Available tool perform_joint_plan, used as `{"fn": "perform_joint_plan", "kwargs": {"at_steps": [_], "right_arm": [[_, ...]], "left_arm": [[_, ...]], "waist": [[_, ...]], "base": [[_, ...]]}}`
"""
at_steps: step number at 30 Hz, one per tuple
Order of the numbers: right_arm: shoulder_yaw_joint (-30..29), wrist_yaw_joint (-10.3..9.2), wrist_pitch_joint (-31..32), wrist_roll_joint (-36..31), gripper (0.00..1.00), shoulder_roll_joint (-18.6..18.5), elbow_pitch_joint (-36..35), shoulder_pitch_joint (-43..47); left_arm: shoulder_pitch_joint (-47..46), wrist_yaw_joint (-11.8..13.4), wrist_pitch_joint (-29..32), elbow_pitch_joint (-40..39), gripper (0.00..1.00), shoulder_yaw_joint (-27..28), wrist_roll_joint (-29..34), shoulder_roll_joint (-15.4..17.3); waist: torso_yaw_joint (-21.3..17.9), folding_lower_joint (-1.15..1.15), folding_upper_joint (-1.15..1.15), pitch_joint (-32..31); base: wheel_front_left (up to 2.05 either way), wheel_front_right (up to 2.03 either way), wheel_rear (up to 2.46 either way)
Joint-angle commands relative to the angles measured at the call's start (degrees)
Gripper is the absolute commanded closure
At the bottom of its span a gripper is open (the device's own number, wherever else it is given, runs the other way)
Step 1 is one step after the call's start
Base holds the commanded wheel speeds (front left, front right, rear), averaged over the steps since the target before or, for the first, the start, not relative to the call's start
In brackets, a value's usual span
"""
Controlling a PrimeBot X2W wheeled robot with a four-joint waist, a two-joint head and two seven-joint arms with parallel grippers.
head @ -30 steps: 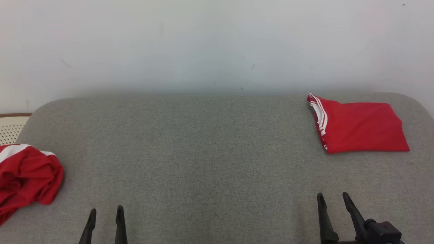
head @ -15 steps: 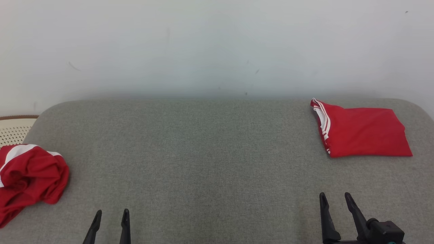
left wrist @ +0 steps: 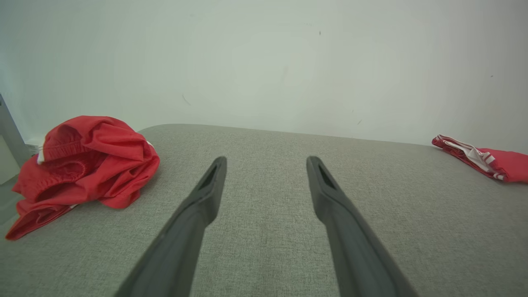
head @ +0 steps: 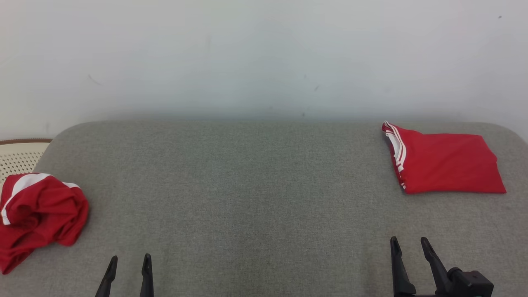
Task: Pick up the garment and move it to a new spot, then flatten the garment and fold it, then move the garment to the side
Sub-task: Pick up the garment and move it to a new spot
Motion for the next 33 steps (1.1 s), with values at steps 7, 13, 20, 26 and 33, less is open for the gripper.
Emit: {"fn": "perform_joint_plan", "kwargs": {"at_steps": [7,13,20,26,33], "right_arm": [[-0.5,0.02,0.1,0.8,0.00,0.1,0.4,1.4],[-0.1,0.02,-0.2,2.0,0.00,0.1,1.0,2.0],[0.3,0.02,-1.0,3.1,0.00,0.1,2.3,2.1],[1.2,0.02,-1.5,3.6,0.00,0.1,3.4,2.0],[2.1,0.02,-1.9,3.9,0.00,0.1,4.1,1.2]], "left_arm": [[-0.2,0.2,-0.3,0.0,0.00,0.2,-0.2,-0.2],[0.2,0.9,-0.3,0.4,0.00,1.1,-0.4,-0.1],[0.5,1.0,-0.3,1.1,0.00,1.7,-0.4,0.6],[0.8,1.6,-0.3,1.0,0.00,2.4,-1.3,0.9],[1.6,2.3,-0.2,0.6,0.00,3.4,-2.1,1.6]], "waist": [[3.0,0.00,0.00,-0.2],[8.5,0.00,0.00,-0.3],[16.2,0.00,0.00,-1.0],[21.6,0.00,0.00,-1.7],[26.2,0.00,0.00,-1.6]], "base": [[0.00,0.00,0.00],[0.00,0.00,0.00],[0.00,0.00,0.00],[0.00,0.00,0.00],[0.00,0.00,0.00]]}}
